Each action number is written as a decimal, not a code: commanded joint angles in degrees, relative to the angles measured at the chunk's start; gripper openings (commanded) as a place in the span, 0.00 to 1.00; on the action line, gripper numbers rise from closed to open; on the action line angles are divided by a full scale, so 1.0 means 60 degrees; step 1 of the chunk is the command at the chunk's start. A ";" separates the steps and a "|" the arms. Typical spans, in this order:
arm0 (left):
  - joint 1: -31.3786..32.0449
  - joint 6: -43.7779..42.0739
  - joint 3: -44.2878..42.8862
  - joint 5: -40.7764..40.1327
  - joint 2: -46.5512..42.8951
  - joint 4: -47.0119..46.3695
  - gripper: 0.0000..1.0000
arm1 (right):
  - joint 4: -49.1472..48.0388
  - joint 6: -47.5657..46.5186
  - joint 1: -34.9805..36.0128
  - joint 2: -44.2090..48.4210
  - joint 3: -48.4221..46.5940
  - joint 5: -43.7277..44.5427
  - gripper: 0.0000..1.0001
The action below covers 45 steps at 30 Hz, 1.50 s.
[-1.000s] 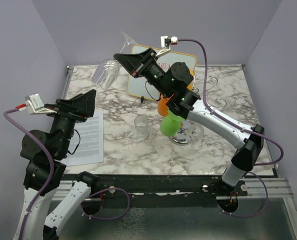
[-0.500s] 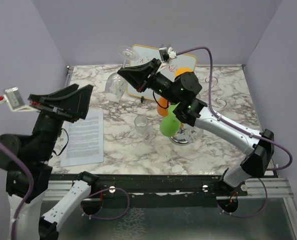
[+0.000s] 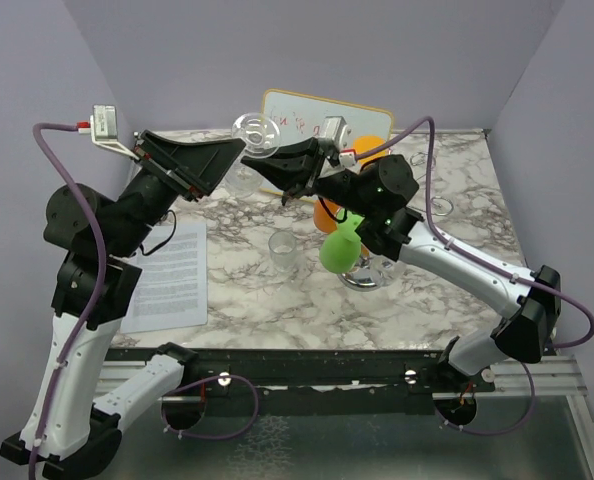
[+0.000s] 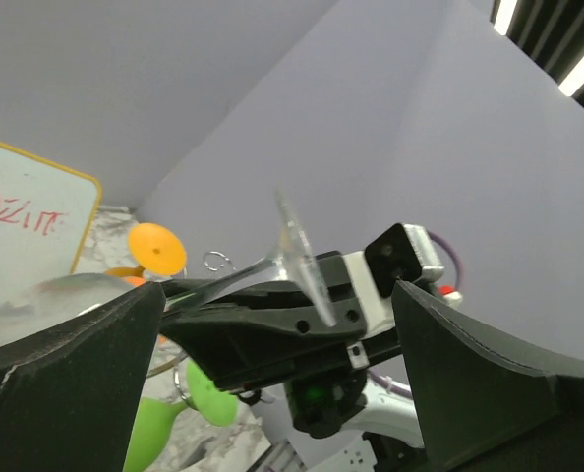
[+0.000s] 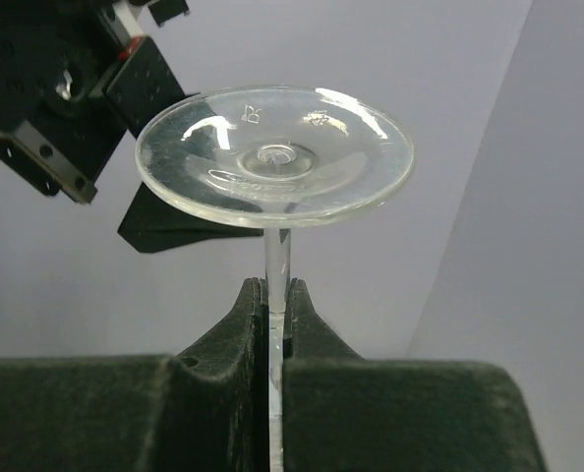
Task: Place the wine glass upside down on the wine glass rack
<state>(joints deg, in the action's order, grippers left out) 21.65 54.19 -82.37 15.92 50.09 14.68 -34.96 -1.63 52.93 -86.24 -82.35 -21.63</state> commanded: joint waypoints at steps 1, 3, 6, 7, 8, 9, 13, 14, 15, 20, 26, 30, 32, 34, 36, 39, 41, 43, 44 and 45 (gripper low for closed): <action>0.0025 0.0962 -0.0210 0.0618 -0.0023 -0.0664 0.95 | -0.0762 -0.1149 0.0042 0.0236 0.0312 -0.0645 0.01; 0.0025 0.0973 -0.0343 0.0487 0.0032 -0.0395 0.87 | -0.0635 -0.1336 0.0054 0.0211 0.0330 -0.0631 0.01; 0.0024 0.0973 -0.0319 0.0325 0.0046 -0.0209 0.74 | -0.0492 -0.1569 0.0055 0.0199 0.0353 -0.0659 0.01; 0.0025 0.0973 -0.0294 0.0276 0.0050 -0.0123 0.68 | -0.0443 -0.1630 0.0048 0.0181 0.0343 -0.0667 0.01; 0.0017 0.0962 -0.0280 0.0208 0.0067 -0.0030 0.66 | -0.0399 -0.1704 0.0049 0.0179 0.0337 -0.0672 0.01; 0.0024 0.0958 -0.0256 0.0152 0.0098 0.0082 0.62 | -0.0355 -0.1750 0.0055 0.0178 0.0316 -0.0711 0.01; 0.0023 0.0985 -0.0153 0.0108 0.0180 0.0226 0.49 | -0.0135 -0.1913 0.0047 0.0139 0.0263 -0.0996 0.01; 0.0024 0.0976 -0.0156 0.0134 0.0198 0.0217 0.47 | -0.0091 -0.1941 0.0047 0.0126 0.0262 -0.1076 0.01; 0.0025 0.0953 -0.0147 0.0143 0.0217 0.0230 0.44 | -0.0040 -0.1977 0.0053 0.0121 0.0262 -0.1146 0.01; 0.0025 0.0736 -0.0147 0.0025 0.0241 0.0441 0.30 | 0.0219 -0.2058 0.0055 0.0001 0.0234 -0.1372 0.01; 0.0025 0.0314 -0.0406 0.0003 0.0428 0.0922 0.06 | 0.0326 -0.1940 0.0046 -0.0125 0.0131 -0.1476 0.01; 0.0025 0.0201 -0.0379 -0.0007 0.0449 0.0938 0.00 | 0.0420 -0.1653 0.0042 -0.0158 0.0038 -0.1486 0.01; 0.0023 0.0079 -0.0378 -0.0132 0.0417 0.0936 0.00 | 0.0920 -0.1591 0.0055 -0.0151 -0.0146 -0.1869 0.20; 0.0025 -0.0107 -0.0386 -0.0340 0.0346 0.0938 0.00 | 0.1266 -0.1347 0.0044 -0.0115 -0.0264 -0.2067 0.41; 0.0024 -0.0341 -0.0393 -0.0629 0.0253 0.0938 0.00 | 0.1631 -0.1134 0.0045 -0.0069 -0.0384 -0.2142 0.53; 0.0025 -0.0687 -0.0337 -0.1181 0.0034 0.0938 0.00 | 0.2085 -0.0711 0.0047 0.0009 -0.0540 -0.2163 0.60; 0.0025 -0.0884 -0.0276 -0.1578 -0.0110 0.0952 0.00 | 0.2235 -0.0365 0.0053 0.0127 -0.0523 -0.2278 0.61; 0.0021 -0.1023 -0.0223 -0.1759 -0.0221 0.0952 0.00 | 0.2339 0.0117 0.0046 0.0234 -0.0507 -0.2296 0.63; 0.0022 -0.1090 -0.0205 -0.1802 -0.0255 0.0952 0.00 | 0.2384 0.0571 0.0053 0.0286 -0.0524 -0.2278 0.64; 0.0024 -0.1162 -0.0190 -0.1811 -0.0297 0.0952 0.00 | 0.2443 0.1010 0.0052 0.0337 -0.0559 -0.2271 0.65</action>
<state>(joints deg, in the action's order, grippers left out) 21.76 50.87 -83.55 9.26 50.57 22.70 -23.66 -4.73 52.93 -86.39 -84.20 -33.36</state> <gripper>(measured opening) 0.020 0.636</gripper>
